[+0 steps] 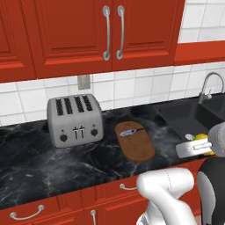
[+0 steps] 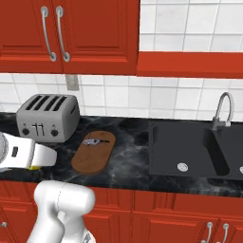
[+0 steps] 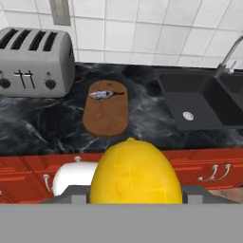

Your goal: Retrieve a lemon from the fridge and place it on the cutting board with the fish.

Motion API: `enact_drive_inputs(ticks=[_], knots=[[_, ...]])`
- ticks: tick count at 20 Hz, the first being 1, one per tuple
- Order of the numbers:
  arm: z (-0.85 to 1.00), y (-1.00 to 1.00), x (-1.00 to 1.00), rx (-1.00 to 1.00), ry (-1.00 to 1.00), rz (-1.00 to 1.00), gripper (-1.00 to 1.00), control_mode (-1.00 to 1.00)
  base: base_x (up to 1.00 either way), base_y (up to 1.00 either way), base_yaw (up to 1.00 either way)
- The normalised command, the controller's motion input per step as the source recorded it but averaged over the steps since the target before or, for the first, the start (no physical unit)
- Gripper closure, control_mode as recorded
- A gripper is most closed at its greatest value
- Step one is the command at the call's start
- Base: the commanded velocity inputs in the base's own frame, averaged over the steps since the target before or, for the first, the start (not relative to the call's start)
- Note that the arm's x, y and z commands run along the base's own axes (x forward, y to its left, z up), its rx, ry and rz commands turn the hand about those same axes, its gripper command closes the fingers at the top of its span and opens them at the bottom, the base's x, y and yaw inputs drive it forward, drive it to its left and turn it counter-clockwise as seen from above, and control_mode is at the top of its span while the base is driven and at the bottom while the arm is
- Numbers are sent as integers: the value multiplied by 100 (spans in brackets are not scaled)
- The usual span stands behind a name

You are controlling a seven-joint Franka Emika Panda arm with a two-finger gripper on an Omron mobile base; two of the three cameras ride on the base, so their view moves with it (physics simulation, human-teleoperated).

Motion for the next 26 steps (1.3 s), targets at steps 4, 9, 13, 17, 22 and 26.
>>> enact_drive_inputs(ticks=[4,9,13,17,22,26], knots=[[-9,0,38,0,11,0,100,-100,0,0,0],[-67,0,93,9,17,0,100,-100,0,0,0],[-86,0,92,17,16,0,100,-100,0,0,0],[-51,0,62,15,1,1,100,-100,0,0,0],[-20,0,44,-1,4,0,100,-100,0,0,0],[-44,0,42,-12,-1,0,100,-100,0,0,0]])
